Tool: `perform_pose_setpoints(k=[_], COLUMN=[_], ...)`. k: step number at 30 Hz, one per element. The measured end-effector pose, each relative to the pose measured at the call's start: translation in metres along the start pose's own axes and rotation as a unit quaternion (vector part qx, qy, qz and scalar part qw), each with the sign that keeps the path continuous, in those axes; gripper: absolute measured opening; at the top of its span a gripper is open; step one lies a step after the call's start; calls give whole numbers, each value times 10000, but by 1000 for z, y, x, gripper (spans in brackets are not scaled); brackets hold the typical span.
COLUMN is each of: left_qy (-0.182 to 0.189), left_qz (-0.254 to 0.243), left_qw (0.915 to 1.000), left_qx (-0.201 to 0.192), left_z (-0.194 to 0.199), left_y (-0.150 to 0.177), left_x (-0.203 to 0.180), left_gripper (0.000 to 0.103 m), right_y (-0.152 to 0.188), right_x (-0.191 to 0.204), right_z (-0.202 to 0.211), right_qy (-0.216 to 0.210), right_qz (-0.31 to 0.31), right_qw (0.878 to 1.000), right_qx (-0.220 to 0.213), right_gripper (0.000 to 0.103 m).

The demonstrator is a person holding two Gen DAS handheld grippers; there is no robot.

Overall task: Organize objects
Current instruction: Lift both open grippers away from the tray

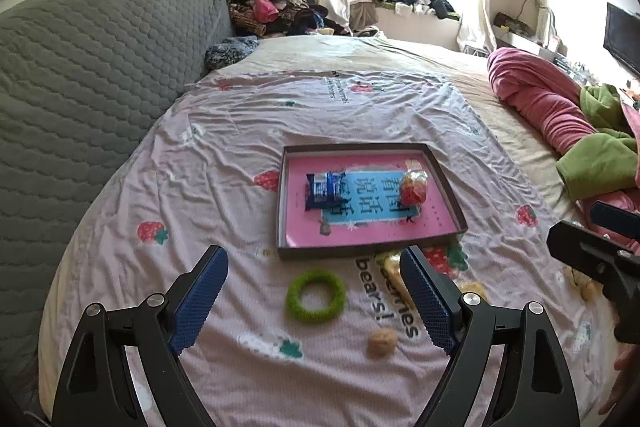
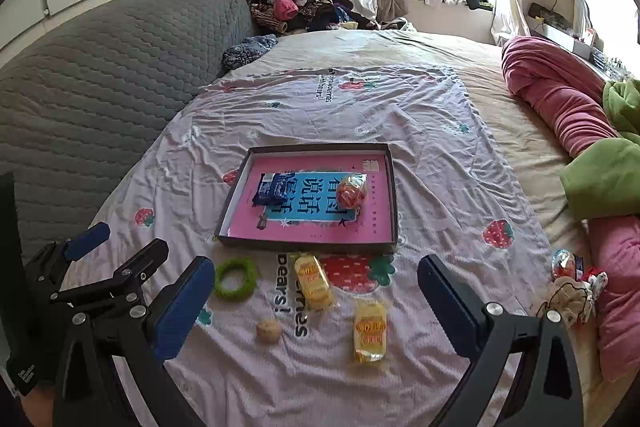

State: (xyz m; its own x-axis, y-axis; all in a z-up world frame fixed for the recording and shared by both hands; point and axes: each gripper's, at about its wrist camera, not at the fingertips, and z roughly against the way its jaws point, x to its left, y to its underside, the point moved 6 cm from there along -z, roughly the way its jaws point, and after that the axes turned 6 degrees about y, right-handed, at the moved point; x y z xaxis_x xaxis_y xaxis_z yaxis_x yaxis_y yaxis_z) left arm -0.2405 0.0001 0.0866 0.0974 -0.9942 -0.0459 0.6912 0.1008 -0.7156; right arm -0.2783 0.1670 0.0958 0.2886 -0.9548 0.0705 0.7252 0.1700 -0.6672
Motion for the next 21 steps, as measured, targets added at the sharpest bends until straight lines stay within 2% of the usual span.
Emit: perform_pose_setpoints(k=[9, 21], left_qy=[-21, 192], left_qz=[-36, 147], left_qw=[10000, 9997], left_qx=[-48, -92], left_z=[23, 39], left_y=[25, 59], left_x=[-3, -3], left_gripper=[89, 89], right_y=[24, 56], right_x=[-3, -2], right_z=[23, 37], right_qy=[83, 164], right_qz=[92, 205], right_qw=[9999, 9996], right_qx=[-10, 37], right_gripper=[102, 102])
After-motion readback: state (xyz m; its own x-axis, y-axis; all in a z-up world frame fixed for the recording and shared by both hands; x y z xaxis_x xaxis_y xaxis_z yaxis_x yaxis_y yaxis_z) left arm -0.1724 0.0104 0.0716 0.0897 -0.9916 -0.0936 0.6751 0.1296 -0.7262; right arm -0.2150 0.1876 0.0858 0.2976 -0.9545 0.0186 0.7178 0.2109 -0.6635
